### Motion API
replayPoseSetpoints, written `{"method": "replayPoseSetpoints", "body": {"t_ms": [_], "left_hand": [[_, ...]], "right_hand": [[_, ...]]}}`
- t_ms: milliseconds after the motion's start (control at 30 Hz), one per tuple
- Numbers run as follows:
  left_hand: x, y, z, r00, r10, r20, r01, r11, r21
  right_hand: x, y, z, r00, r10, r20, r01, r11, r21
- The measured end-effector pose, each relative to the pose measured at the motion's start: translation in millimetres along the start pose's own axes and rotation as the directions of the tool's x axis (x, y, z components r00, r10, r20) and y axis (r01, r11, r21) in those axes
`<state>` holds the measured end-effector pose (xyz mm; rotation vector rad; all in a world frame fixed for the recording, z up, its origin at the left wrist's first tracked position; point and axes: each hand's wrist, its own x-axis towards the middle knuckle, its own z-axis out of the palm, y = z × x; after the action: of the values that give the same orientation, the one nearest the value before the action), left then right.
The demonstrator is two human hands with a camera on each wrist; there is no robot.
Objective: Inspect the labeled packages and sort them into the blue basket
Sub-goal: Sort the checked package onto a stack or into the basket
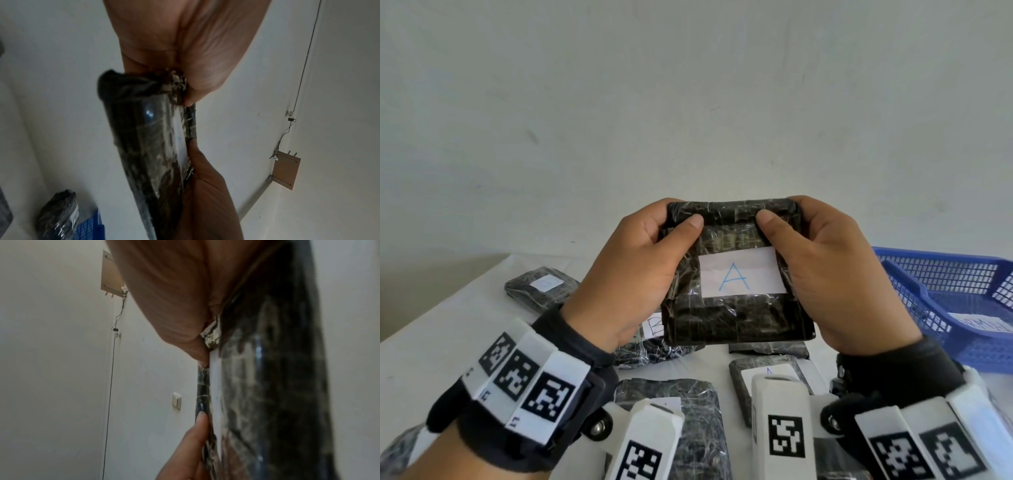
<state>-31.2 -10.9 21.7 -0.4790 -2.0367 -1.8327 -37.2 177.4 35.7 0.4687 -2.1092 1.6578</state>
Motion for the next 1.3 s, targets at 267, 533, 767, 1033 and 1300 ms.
{"method": "replayPoseSetpoints", "body": {"t_ms": [267,533,767,1033,1300], "left_hand": [[-1.4,-0.8,1.9,0.999,0.032,0.027,-0.033,0.998,0.055],[-1.9,-2.5,2.9,0.999,0.033,0.032,-0.035,0.998,0.051],[2.4,-4.6,-4.7,0.999,0.023,0.035,-0.021,0.998,-0.062],[2.9,-4.8,-5.4,0.999,0.025,0.038,-0.02,0.994,-0.109],[4.0,-4.4,-8.6,0.998,-0.017,0.06,0.026,0.989,-0.146]], "right_hand": [[-2.2,-1.6,2.4,0.999,0.053,0.009,-0.054,0.999,0.01],[-4.4,-2.6,5.9,1.0,0.024,-0.014,-0.025,0.998,-0.052],[-1.0,2.1,2.0,0.999,-0.031,0.015,0.03,0.996,0.081],[0.9,4.6,-6.2,0.996,0.045,0.079,-0.057,0.985,0.162],[2.2,6.1,-11.1,0.994,0.037,0.106,-0.063,0.965,0.254]]}}
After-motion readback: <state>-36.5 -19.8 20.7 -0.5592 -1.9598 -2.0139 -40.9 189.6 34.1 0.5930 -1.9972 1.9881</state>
